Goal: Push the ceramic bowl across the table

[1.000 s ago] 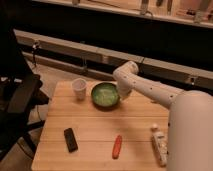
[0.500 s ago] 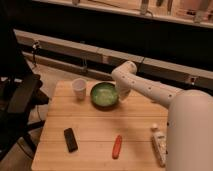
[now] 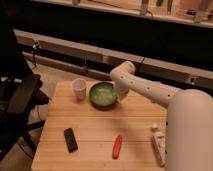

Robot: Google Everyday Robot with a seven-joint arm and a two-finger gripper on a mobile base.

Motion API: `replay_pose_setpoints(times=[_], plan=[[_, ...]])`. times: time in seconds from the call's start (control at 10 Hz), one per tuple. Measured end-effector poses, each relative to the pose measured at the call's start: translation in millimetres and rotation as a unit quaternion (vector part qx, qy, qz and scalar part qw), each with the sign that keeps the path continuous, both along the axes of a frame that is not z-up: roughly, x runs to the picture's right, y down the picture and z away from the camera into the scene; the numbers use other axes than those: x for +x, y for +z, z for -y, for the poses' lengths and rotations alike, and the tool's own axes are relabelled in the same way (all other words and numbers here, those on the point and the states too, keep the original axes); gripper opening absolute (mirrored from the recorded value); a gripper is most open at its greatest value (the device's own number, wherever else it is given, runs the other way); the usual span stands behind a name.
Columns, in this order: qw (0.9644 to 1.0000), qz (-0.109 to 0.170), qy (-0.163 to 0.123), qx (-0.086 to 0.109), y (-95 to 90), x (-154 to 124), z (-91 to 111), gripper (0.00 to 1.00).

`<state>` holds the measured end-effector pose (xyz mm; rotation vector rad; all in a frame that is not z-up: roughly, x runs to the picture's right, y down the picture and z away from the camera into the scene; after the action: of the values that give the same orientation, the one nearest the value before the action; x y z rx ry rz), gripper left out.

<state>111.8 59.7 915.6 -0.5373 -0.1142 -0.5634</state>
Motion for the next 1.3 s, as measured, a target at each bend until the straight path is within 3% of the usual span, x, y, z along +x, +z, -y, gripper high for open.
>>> replay_pose_setpoints(times=[1.3], plan=[[0.9993,0.021,-0.031,-0.007,-2.5,-21.2,-3.0,0.00]])
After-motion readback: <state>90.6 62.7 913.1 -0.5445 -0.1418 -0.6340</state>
